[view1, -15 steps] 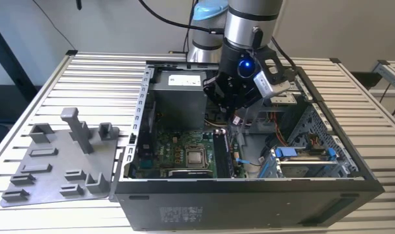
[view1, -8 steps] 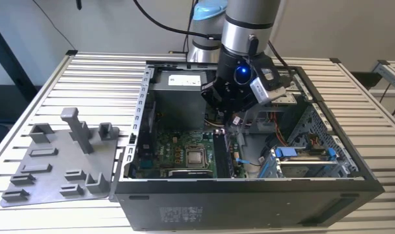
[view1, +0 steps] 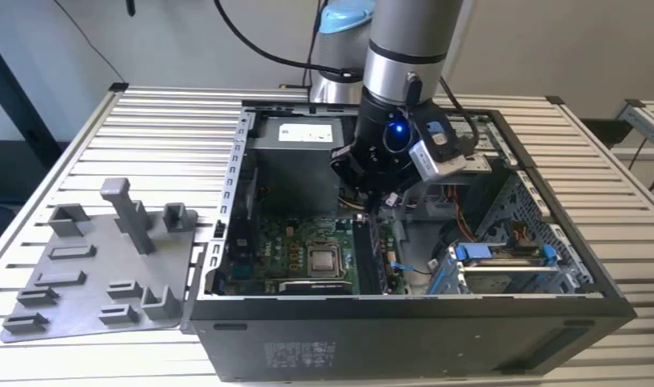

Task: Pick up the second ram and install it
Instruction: 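Insert the second ram into the second slot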

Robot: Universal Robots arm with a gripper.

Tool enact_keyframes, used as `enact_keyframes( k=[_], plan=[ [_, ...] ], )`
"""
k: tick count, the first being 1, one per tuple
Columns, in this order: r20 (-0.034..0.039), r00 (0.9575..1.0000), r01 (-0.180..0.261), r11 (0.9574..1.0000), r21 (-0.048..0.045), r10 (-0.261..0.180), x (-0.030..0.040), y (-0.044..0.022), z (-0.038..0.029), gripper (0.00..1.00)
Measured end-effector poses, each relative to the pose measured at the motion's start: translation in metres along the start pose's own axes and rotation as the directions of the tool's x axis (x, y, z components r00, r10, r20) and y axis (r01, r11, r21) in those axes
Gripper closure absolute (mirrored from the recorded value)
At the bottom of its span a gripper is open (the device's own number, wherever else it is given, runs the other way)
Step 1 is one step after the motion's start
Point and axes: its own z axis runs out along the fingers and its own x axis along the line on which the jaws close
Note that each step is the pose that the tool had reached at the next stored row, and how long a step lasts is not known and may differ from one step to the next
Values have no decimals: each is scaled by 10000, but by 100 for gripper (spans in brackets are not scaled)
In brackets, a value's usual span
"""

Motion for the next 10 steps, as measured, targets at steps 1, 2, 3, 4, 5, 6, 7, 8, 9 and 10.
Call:
enact_keyframes(
  k=[1,2,3,4,5,6,7,8,9,10],
  plan=[
    [0,10000,0,10000,0,0,3,1,18,86],
    [0,10000,0,10000,0,0,7,1,37,86],
    [0,10000,0,10000,1,0,11,2,55,86],
    [-1,10000,1,10000,2,-1,17,2,73,86],
    [-1,10000,0,10000,1,0,24,3,92,86],
    [0,10000,-1,10000,0,1,31,4,109,86],
    [0,10000,0,10000,0,0,38,4,127,86],
    [-1,10000,1,10000,1,-1,45,4,146,86],
    [-1,10000,0,10000,1,0,49,4,165,86],
    [-1,10000,1,10000,0,-1,51,3,183,86]
  ],
)
